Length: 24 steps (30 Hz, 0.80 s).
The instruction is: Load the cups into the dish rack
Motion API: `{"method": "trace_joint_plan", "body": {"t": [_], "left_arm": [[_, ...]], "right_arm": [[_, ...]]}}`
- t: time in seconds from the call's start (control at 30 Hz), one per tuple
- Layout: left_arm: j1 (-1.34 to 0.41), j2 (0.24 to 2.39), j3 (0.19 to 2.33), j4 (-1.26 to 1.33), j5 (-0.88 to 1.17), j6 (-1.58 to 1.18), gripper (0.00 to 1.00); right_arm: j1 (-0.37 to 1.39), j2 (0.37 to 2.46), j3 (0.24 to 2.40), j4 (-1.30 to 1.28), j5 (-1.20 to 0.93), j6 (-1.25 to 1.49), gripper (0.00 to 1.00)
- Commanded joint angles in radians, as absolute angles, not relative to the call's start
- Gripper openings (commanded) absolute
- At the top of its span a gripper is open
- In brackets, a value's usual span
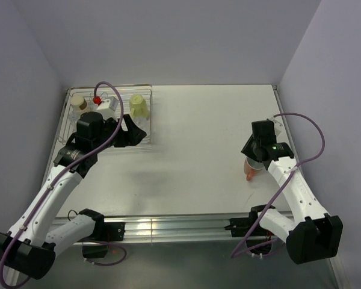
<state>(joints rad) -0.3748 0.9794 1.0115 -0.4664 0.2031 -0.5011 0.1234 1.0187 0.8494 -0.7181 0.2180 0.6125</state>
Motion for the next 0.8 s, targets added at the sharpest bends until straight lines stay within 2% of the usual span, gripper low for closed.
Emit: {"method": "trace_joint_plan", "body": {"t": [0.0,0.57,0.67,0.73,0.77], "left_arm": [[-0.379,0.948,0.999,-0.4,0.242,-0.471,0.82],[-0.379,0.959,0.986,-0.399,0.242,-0.472,0.82],[-0.379,0.968,0.983,-0.4,0.242,-0.474,0.82],[-0.379,0.974,0.979,-0.399,0.242,-0.476,0.82],[-0.379,0.976,0.979,-0.397,0.242,-0.477,0.82]], "right_arm": [[0.11,1.046,0.853,-0.713,0.242,0.626,0.4],[0.091,1.155,0.79,-0.638,0.241,0.612,0.44],[0.087,1.18,0.776,-0.608,0.227,0.612,0.42],[0.086,1.198,0.77,-0.588,0.219,0.609,0.38],[0.086,1.204,0.767,-0.58,0.219,0.606,0.32]]}}
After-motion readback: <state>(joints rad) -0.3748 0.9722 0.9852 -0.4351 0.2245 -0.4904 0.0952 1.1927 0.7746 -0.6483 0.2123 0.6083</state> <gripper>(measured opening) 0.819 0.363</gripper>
